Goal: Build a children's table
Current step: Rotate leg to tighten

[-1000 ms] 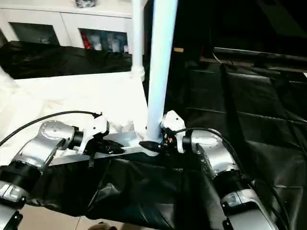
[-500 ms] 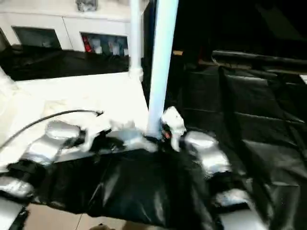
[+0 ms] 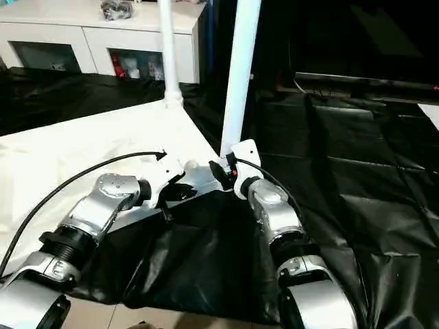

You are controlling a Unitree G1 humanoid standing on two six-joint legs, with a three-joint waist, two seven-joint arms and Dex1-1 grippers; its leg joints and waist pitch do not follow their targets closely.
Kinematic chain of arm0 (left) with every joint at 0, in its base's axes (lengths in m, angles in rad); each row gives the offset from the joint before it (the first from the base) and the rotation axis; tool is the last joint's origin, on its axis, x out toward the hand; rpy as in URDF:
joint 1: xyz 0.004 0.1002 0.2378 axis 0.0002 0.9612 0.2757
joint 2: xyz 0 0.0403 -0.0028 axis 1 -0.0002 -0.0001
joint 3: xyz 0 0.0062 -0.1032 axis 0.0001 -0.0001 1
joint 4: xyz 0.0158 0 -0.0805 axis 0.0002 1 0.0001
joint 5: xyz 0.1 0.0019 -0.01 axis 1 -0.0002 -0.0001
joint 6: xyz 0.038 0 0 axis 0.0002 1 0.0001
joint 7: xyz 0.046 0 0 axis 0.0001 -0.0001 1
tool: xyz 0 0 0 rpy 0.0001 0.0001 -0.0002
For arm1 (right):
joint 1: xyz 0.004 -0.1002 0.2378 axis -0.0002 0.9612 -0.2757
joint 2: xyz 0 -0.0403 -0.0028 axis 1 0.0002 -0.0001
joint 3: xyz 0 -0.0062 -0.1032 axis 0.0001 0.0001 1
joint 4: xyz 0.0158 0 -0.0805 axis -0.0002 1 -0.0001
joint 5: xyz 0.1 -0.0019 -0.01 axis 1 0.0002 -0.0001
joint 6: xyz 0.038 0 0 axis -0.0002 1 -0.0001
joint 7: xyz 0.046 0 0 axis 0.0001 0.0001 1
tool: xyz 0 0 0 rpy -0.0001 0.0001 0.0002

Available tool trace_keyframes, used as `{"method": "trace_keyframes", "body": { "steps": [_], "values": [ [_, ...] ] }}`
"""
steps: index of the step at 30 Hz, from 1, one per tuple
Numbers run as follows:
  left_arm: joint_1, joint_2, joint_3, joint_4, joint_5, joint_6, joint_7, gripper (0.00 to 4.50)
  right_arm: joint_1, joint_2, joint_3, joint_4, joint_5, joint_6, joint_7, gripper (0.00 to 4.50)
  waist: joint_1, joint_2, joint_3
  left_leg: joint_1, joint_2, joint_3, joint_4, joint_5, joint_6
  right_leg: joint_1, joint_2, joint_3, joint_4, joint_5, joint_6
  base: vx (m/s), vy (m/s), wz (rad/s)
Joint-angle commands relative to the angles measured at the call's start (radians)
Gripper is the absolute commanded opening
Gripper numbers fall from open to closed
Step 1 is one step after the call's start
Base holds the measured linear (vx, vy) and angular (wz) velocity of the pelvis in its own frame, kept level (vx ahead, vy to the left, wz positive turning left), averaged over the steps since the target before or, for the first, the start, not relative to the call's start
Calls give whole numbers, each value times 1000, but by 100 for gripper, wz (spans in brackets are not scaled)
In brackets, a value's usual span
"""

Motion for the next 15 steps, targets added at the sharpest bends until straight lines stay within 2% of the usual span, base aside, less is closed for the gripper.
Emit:
{"method": "trace_keyframes", "body": {
  "steps": [1,2,3,6,7,9,12,13,15],
  "values": [
    [-4,-28,-33,-47,-26,-33,-23,0,32,53,59,54,-8,19,77,363,-2,12,-51,9,59,-25,-84,-321,-16,22,-95,56,-91,-299,-200,0,0,0],
    [1,-17,-32,-53,-30,-35,-40,0,34,45,64,44,-5,6,106,363,0,15,-52,8,59,-24,-82,-313,-12,24,-96,56,-88,-271,-207,0,0,0],
    [5,-7,-32,-56,-34,-48,-59,0,38,35,69,29,0,3,142,363,-4,12,-51,1,57,-25,-84,-300,-4,31,-92,54,-86,-254,-209,0,0,0],
    [13,17,-28,-61,-54,-73,-115,0,54,-2,102,-10,-3,-7,245,363,-1,15,-56,0,58,-22,-79,-261,9,36,-92,53,-79,-184,-225,0,0,0],
    [18,38,-27,-64,-66,-80,-163,0,69,-35,127,-41,-8,-15,330,363,-4,14,-56,-2,58,-22,-79,-252,13,37,-91,54,-77,-164,-230,0,0,0],
    [20,49,-28,-67,-72,-81,-187,0,77,-51,138,-55,-8,-19,374,363,1,14,-59,-4,57,-18,-72,-201,35,42,-88,51,-68,-82,-248,0,0,0],
    [26,79,-31,-66,-87,-104,-257,0,99,-101,176,-98,-12,-26,494,363,3,18,-59,-2,59,-15,-69,-187,44,42,-88,50,-65,-52,-264,0,0,0],
    [26,91,-29,-64,-95,-116,-287,0,109,-123,189,-115,-16,-27,546,363,5,16,-59,-4,58,-15,-68,-183,49,46,-88,48,-64,-51,-268,0,0,0],
    [25,106,-25,-58,-106,-123,-320,0,121,-151,204,-137,-18,-32,605,363,9,18,-59,-1,62,-15,-68,-193,51,44,-88,46,-66,-66,-271,0,0,0]
  ]
}}
